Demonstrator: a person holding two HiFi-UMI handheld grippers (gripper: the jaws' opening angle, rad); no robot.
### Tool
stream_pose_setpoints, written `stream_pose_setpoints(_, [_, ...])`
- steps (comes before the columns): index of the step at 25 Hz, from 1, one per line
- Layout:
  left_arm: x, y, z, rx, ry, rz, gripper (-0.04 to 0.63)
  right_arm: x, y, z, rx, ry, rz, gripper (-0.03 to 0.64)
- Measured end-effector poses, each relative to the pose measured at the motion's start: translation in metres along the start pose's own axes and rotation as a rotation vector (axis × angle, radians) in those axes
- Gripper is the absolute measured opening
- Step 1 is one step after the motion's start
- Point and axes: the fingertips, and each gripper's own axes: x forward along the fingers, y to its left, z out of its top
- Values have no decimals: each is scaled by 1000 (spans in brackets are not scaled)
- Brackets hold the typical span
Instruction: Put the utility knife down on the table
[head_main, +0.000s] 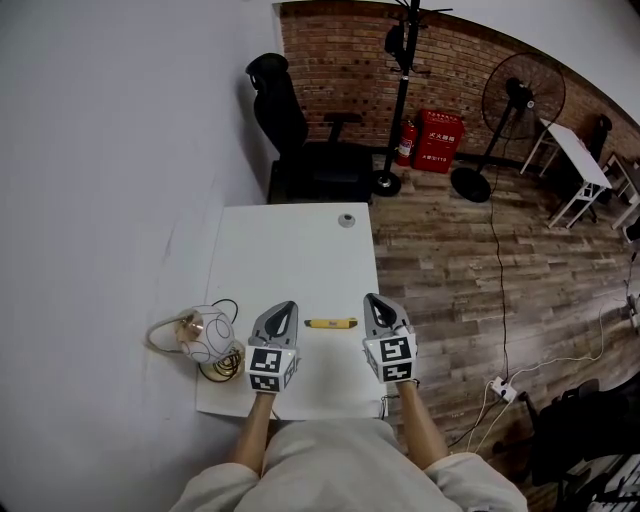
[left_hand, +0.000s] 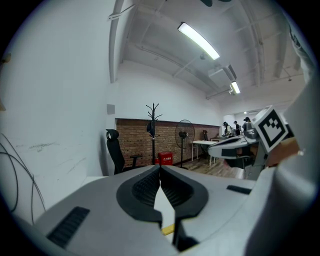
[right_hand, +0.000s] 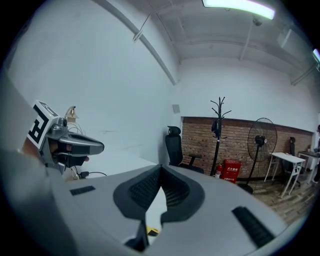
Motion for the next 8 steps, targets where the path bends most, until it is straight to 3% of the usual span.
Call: stream_pose_setpoints(8, [3, -1, -2, 1, 3, -5, 6, 1, -2, -3, -3, 5, 1, -3])
